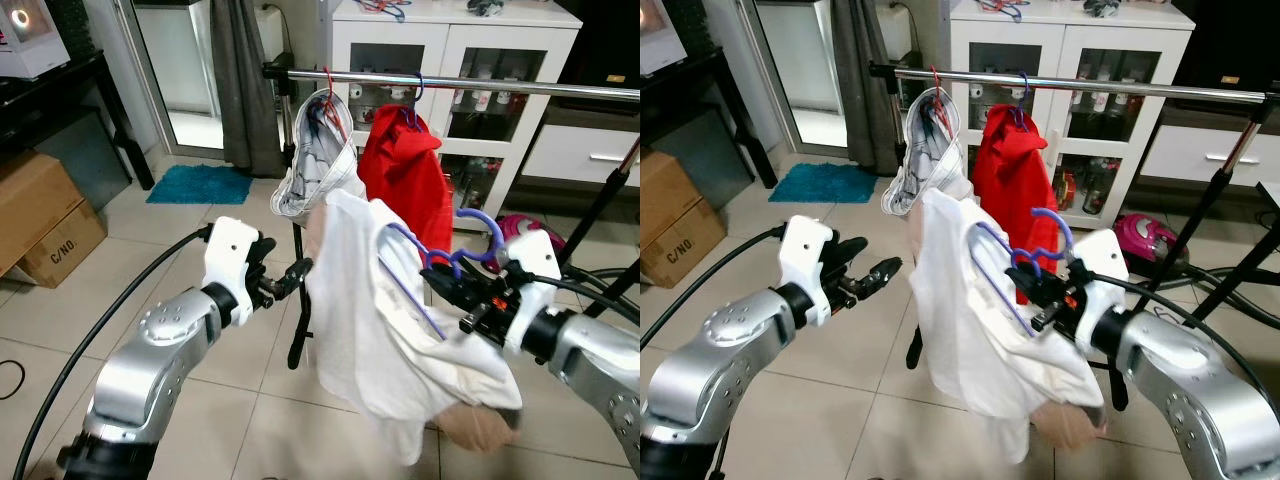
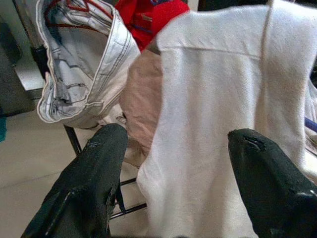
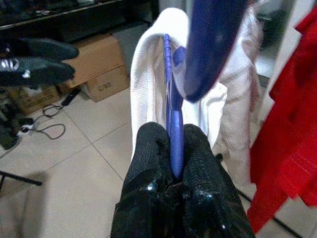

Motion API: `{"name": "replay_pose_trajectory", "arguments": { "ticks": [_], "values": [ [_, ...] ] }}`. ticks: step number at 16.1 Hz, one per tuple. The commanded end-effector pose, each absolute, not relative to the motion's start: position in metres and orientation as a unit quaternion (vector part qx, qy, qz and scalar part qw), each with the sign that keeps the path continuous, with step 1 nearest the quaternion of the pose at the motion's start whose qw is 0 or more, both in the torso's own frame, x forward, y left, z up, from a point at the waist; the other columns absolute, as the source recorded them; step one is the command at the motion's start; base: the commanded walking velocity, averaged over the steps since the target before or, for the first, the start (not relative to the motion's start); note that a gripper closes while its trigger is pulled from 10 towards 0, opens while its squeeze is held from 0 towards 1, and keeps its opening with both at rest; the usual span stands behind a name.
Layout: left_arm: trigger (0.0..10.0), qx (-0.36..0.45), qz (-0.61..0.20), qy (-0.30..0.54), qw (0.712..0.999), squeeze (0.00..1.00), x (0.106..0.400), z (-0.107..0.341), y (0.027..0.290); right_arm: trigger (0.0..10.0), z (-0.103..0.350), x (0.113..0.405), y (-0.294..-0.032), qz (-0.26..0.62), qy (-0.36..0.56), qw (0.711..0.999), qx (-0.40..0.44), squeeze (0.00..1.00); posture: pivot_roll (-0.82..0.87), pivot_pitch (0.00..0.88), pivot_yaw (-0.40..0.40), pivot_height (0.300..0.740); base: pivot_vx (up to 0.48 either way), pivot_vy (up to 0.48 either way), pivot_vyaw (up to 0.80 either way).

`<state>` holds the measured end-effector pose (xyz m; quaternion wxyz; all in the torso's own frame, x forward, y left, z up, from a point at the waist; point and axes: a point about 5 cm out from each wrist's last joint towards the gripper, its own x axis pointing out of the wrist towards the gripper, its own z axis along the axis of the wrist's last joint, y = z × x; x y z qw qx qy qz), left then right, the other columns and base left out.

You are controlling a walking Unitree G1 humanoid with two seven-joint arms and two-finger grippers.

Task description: Hang hanger

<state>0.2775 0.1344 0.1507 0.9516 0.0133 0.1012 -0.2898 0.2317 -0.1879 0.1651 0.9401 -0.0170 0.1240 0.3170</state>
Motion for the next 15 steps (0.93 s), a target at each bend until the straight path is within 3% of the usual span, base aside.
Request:
{"name": "replay_pose_trajectory", "arguments": {
  "ticks": [1,7,11,13,15],
  "values": [
    [10.0,0.017,-0.288,0.089,0.953,0.0,0.281,0.156,0.135,10.0,0.177,0.231,-0.189,0.311,0.093,0.946,-0.023,0.0,-0.1,0.0,0.083,0.74,0.0,0.0,0.0],
    [10.0,0.027,-0.294,0.091,0.951,0.0,0.277,0.154,0.134,10.0,0.174,0.232,-0.167,0.35,0.081,0.933,-0.002,0.0,-0.05,0.0,0.055,0.74,0.0,0.0,0.0],
    [10.0,0.019,-0.306,0.097,0.947,0.0,0.277,0.147,0.126,10.0,0.172,0.219,-0.148,0.383,0.084,0.92,0.002,0.0,-0.11,0.0,0.076,0.74,0.0,0.0,0.0],
    [10.0,0.018,-0.31,0.093,0.946,0.0,0.282,0.149,0.12,10.0,0.175,0.216,-0.15,0.386,0.084,0.919,-0.004,0.0,-0.11,0.0,0.073,0.74,0.0,0.0,0.0],
    [10.0,0.008,-0.306,0.09,0.948,0.0,0.28,0.15,0.118,10.0,0.176,0.228,-0.16,0.359,0.087,0.927,-0.064,0.0,-0.09,0.0,0.054,0.74,0.0,0.0,0.0]
  ]
}}
